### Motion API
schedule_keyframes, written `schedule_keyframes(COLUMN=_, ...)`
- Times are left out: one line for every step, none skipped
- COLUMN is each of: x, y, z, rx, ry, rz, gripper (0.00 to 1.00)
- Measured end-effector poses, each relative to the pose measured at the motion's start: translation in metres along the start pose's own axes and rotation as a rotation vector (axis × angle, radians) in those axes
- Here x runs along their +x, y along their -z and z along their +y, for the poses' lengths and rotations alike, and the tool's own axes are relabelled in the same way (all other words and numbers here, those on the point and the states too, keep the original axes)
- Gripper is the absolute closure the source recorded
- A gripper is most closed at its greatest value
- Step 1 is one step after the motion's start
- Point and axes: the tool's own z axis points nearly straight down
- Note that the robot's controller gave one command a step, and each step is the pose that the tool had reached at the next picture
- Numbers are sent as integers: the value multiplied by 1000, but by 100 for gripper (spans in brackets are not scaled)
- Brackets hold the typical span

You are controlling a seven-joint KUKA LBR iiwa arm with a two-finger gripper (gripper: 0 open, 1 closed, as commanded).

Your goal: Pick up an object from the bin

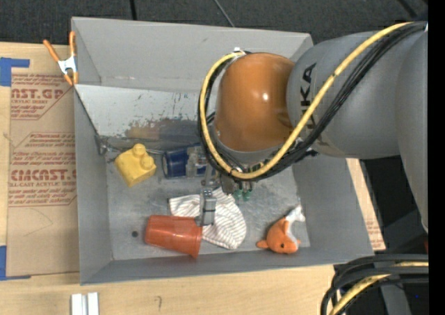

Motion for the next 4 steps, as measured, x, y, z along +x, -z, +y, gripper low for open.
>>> schedule_keyframes(x=-1, y=5, z=-1, rx=-1, ry=-1, rz=-7, gripper=0)
schedule_keyframes(x=-21, y=-34, z=-16, rx=-3, ry=28, rz=-18, gripper=0)
schedule_keyframes(x=-32, y=-122, z=-31, rx=-2, ry=-201, rz=-8, gripper=100)
schedule_keyframes(x=-32, y=-122, z=-31, rx=-2, ry=-201, rz=-8, gripper=100)
